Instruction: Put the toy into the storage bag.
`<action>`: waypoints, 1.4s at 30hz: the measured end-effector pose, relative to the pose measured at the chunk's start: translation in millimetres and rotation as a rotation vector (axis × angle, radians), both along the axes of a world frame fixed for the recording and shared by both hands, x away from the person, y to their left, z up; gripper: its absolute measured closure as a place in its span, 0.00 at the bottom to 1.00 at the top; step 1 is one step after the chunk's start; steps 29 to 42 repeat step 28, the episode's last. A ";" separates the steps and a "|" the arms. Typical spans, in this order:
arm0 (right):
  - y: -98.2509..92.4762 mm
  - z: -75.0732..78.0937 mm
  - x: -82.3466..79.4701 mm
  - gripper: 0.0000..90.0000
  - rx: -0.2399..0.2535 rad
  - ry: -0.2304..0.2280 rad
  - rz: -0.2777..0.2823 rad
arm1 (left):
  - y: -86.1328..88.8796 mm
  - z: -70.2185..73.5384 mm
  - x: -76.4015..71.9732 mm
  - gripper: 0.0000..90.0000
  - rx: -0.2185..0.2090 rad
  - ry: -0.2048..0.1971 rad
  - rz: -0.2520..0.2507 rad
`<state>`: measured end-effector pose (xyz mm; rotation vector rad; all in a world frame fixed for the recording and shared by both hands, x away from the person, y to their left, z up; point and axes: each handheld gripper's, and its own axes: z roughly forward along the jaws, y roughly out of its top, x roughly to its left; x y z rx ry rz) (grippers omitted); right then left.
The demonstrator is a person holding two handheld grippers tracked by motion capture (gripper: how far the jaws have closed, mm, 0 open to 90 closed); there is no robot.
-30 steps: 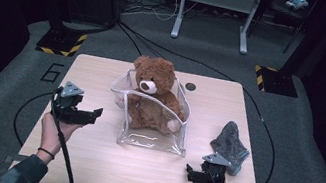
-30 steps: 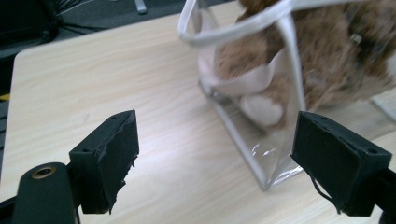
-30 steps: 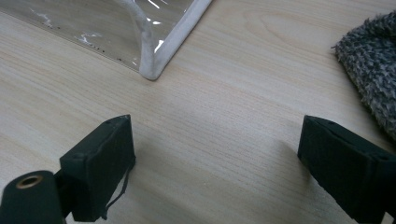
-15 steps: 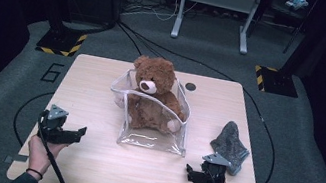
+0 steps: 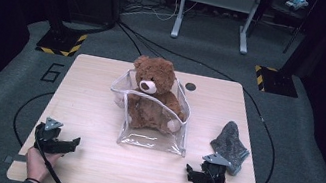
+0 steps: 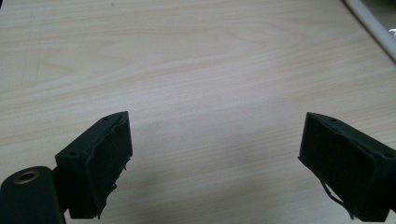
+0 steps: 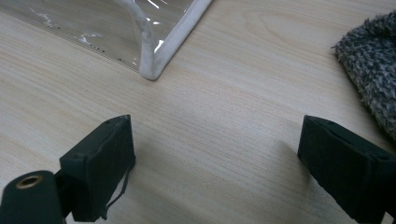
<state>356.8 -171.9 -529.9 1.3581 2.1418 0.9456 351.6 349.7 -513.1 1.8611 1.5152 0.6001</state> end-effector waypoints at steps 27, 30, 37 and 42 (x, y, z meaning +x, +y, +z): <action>3.1 -1.2 3.2 0.00 -0.010 0.029 -0.057 | 18.7 -19.9 19.7 0.00 0.042 0.000 0.030; 2.5 -1.1 3.2 0.00 -0.014 0.029 -0.049 | 17.9 -19.9 18.6 0.00 0.037 0.005 0.038; 2.5 -1.1 3.2 0.00 -0.014 0.029 -0.049 | 17.9 -19.9 18.6 0.00 0.037 0.005 0.038; 2.5 -1.1 3.2 0.00 -0.014 0.029 -0.049 | 17.9 -19.9 18.6 0.00 0.037 0.005 0.038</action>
